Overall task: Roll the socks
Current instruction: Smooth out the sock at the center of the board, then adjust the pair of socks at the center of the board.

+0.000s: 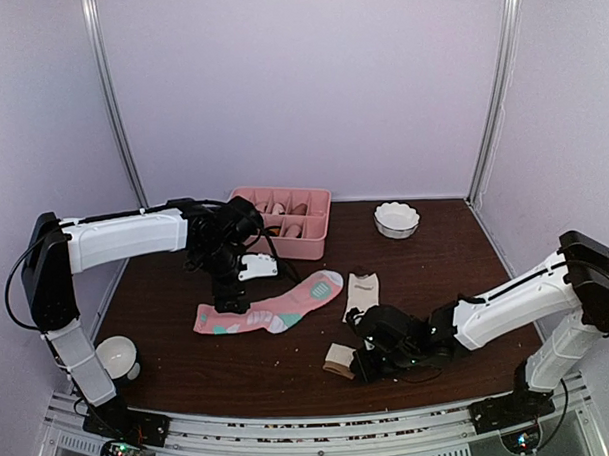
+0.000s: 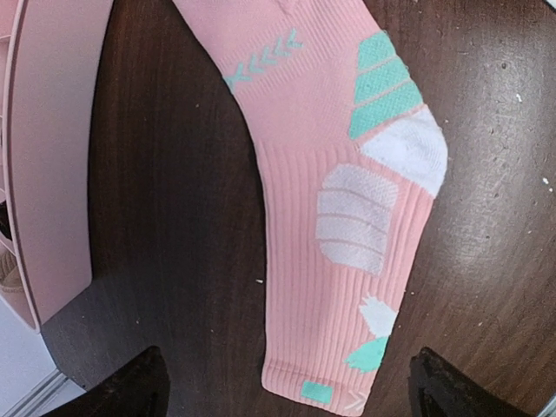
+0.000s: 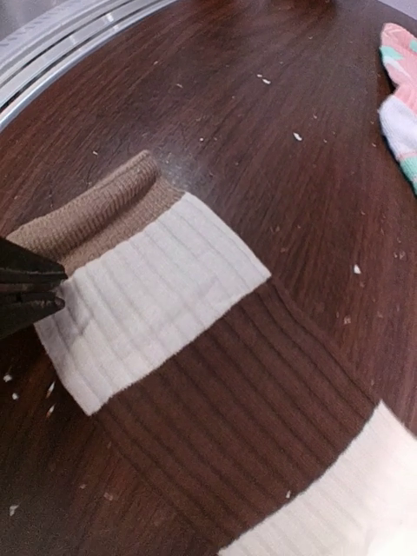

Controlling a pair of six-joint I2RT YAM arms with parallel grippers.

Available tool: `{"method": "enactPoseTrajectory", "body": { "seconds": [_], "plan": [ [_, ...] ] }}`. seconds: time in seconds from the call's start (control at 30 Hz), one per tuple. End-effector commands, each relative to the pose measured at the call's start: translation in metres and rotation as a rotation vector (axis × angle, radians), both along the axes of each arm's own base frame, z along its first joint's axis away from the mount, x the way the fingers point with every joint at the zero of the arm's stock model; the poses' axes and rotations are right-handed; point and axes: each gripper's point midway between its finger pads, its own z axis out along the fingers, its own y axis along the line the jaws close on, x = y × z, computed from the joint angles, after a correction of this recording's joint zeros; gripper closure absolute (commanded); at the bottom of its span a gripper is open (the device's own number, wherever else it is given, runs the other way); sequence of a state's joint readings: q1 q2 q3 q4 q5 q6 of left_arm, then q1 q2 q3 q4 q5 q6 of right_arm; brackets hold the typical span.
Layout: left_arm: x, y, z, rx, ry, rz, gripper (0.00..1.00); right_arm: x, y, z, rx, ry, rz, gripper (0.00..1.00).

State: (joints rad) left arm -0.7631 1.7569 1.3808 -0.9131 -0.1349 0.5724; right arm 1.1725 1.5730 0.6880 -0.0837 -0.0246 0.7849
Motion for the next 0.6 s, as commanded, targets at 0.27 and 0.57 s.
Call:
{"method": "enactPoseTrajectory", "body": {
  "seconds": [0.27, 0.57],
  "plan": [
    [-0.006, -0.015, 0.015, -0.071, 0.006, -0.043, 0.02, 0.118, -0.079, 0.076, 0.021, -0.105, -0.339, 0.83],
    [0.017, -0.022, -0.016, -0.039, -0.071, -0.027, 0.02, 0.151, -0.070, 0.027, -0.172, -0.045, -0.335, 0.90]
  ]
}}
